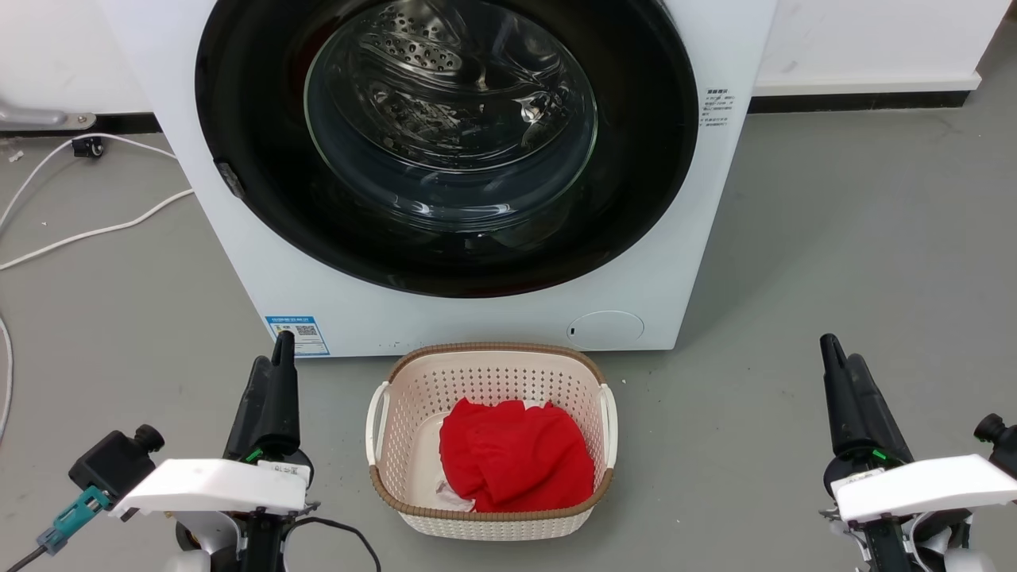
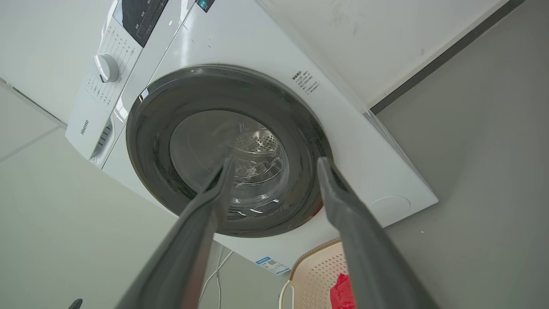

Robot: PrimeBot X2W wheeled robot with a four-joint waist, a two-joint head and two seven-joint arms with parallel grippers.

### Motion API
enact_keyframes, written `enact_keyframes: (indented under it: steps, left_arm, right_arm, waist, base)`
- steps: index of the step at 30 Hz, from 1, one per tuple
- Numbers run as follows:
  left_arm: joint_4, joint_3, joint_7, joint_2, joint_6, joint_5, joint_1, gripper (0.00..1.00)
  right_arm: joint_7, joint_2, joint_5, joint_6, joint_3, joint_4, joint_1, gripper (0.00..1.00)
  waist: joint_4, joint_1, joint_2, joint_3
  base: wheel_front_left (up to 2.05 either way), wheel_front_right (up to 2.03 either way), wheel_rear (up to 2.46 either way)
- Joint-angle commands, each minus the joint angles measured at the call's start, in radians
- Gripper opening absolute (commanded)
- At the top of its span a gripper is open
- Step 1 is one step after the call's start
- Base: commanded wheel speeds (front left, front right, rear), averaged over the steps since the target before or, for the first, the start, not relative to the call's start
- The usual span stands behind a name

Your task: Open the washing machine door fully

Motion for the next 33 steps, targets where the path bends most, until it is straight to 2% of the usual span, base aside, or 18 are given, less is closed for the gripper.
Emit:
enact_keyframes:
  steps: [1,18,33]
  left_arm:
    - [-0.021,0.000,-0.008,0.007,-0.003,0.031,-0.004,1.00]
    - [-0.044,-0.013,-0.061,0.012,0.002,0.346,0.017,1.00]
    - [-0.047,-0.048,-0.102,0.027,0.028,0.531,0.024,1.00]
  right_arm:
    - [-0.009,0.000,-0.031,0.000,0.001,-0.020,-0.003,1.00]
    - [-0.054,0.002,-0.297,0.000,0.021,-0.025,0.016,1.00]
    - [-0.073,0.003,-0.477,0.000,0.029,-0.034,0.028,1.00]
  waist:
    - [0.000,0.0000,0.0000,0.000]
    - [0.007,0.0000,0.0000,-0.005]
    - [0.013,0.0000,0.0000,-0.006]
  base:
    - [0.00,0.00,0.00]
    - [0.00,0.00,0.00]
    - [0.00,0.00,0.00]
